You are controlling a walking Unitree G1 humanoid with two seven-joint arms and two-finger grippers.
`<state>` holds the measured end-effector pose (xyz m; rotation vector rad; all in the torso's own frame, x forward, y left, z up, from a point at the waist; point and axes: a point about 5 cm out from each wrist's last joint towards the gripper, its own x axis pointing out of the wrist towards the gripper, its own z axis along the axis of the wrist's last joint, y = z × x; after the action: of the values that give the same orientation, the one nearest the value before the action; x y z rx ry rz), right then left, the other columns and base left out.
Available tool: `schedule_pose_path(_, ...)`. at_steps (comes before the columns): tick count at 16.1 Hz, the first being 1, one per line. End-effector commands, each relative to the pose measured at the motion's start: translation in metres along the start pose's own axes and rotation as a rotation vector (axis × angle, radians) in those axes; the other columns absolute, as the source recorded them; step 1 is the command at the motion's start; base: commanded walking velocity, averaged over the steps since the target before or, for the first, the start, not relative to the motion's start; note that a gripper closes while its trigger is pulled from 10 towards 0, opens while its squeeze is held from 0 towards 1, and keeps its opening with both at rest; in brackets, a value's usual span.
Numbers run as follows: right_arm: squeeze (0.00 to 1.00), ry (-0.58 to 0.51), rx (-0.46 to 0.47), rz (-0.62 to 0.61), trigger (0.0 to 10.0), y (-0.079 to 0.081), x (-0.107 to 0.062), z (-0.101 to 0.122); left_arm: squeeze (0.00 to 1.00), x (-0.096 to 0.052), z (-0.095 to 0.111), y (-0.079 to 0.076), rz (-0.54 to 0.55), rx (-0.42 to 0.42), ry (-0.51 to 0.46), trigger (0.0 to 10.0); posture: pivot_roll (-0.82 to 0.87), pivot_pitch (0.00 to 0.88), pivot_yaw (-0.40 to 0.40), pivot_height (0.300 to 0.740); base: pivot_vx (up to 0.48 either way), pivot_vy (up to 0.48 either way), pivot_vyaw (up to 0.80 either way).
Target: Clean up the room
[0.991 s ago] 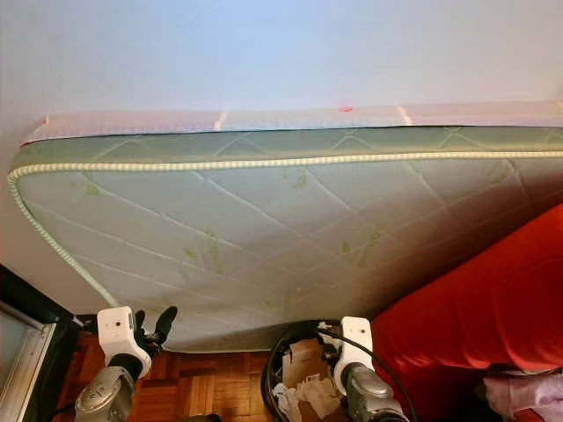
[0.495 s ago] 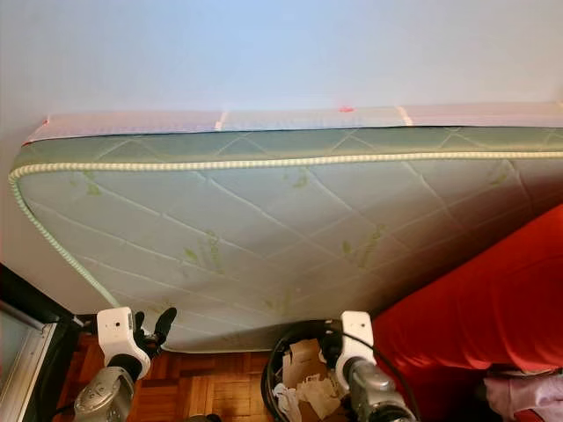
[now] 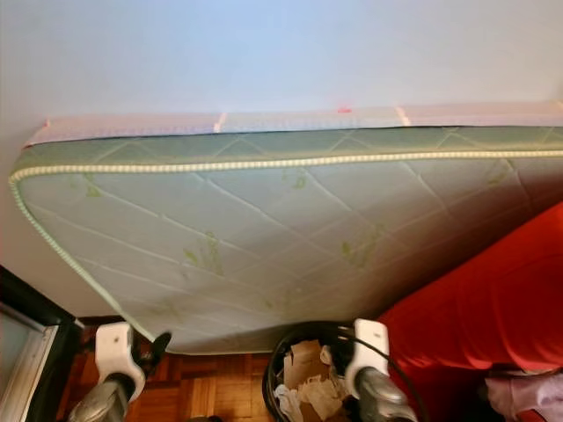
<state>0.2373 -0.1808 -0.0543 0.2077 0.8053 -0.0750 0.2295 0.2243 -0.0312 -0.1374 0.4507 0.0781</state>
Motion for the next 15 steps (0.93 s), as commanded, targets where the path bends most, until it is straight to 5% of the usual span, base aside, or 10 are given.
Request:
schedule_pose_path(1,0.0,0.009,0.064,-0.053,10.0,-0.013,-0.003,-0.006,0.0,-0.007,-0.016,0.005,0.002,0.023,0.077,10.0,0.2,0.077,-0.019,0.74,0.0,0.0,0.0)
schedule_pose_path(5,0.0,0.011,0.11,-0.106,10.0,-0.029,-0.007,-0.012,0.0,-0.029,-0.046,0.029,0.033,0.028,0.228,10.0,0.14,0.046,0.011,0.74,0.0,0.0,0.0)
schedule_pose_path(7,0.0,0.031,0.06,-0.096,10.0,-0.031,-0.008,-0.015,0.0,-0.057,-0.074,0.05,0.091,0.0,0.364,10.0,0.11,0.018,0.014,0.74,0.0,0.0,0.0)
schedule_pose_path(10,0.0,0.033,0.037,-0.068,10.0,-0.029,-0.008,-0.014,0.0,-0.084,-0.095,0.064,0.157,-0.052,0.445,10.0,0.1,0.007,0.009,0.74,0.0,0.0,0.0)
schedule_pose_path(15,0.0,0.041,0.067,-0.08,10.0,-0.039,-0.011,-0.018,0.0,-0.088,-0.109,0.049,0.156,-0.071,0.484,10.0,0.1,0.0,0.011,0.74,0.0,0.0,0.0)
